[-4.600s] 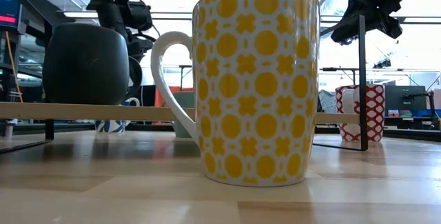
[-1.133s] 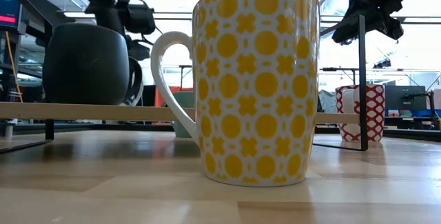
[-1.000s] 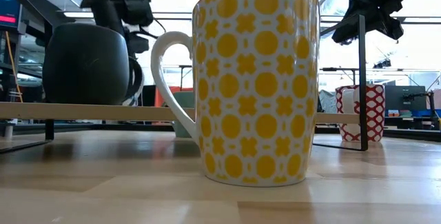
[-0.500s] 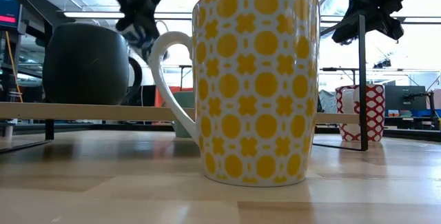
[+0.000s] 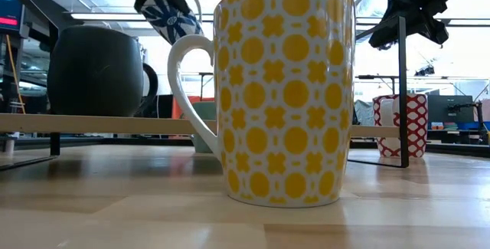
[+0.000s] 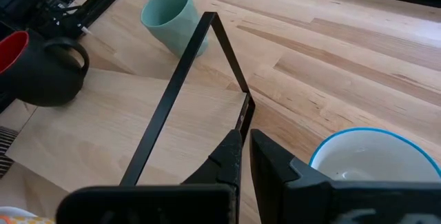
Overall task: Place coffee mugs
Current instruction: Put the blue pattern mug on the shelf
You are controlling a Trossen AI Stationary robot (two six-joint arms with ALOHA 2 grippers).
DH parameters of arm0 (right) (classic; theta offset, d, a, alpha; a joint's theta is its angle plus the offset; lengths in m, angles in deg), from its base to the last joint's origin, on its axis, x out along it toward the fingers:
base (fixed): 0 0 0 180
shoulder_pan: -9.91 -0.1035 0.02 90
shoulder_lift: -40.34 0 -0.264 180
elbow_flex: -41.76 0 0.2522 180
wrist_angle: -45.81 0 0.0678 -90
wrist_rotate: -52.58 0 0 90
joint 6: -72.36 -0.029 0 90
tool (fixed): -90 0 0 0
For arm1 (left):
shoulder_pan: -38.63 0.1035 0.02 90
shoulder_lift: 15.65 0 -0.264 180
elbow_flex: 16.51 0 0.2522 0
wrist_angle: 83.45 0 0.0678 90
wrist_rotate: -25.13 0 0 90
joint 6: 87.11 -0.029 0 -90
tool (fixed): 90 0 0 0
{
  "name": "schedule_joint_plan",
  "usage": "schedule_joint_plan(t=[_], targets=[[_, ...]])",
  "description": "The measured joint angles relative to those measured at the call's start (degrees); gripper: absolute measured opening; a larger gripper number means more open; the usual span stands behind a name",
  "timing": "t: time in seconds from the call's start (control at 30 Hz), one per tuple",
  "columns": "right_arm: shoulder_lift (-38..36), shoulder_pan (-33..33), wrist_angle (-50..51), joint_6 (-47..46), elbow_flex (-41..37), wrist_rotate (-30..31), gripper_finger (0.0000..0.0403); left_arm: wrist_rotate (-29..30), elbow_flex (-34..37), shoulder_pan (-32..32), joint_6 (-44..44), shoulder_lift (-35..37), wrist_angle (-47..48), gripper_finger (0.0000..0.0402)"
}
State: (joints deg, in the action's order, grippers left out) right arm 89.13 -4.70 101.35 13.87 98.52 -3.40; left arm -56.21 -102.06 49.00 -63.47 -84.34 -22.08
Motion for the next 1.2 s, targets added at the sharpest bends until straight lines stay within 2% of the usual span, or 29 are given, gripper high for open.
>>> schedule_joint_plan(t=[0.13, 0.37, 0.8, 1.2], targets=[[0.0, 0.0, 0.0, 0.0, 0.0, 0.0, 0.0011, 2.5, 0.0, -3.2, 2.7, -0.9, 0.2, 0.0009], [0.0, 0.0, 0.0, -0.2, 0.0, 0.0, 0.0011, 3.3, 0.0, -7.2, 4.8, -5.5, 0.0, 0.0009], [0.0, 0.0, 0.0, -0.5, 0.0, 0.0, 0.0011, 1.8, 0.0, -10.1, 8.9, -12.0, 0.1, 0.0009], [0.0, 0.0, 0.0, 0.0, 0.0, 0.0, 0.0011, 1.4, 0.0, -11.7, 15.0, -12.5, 1.3, 0.0009]])
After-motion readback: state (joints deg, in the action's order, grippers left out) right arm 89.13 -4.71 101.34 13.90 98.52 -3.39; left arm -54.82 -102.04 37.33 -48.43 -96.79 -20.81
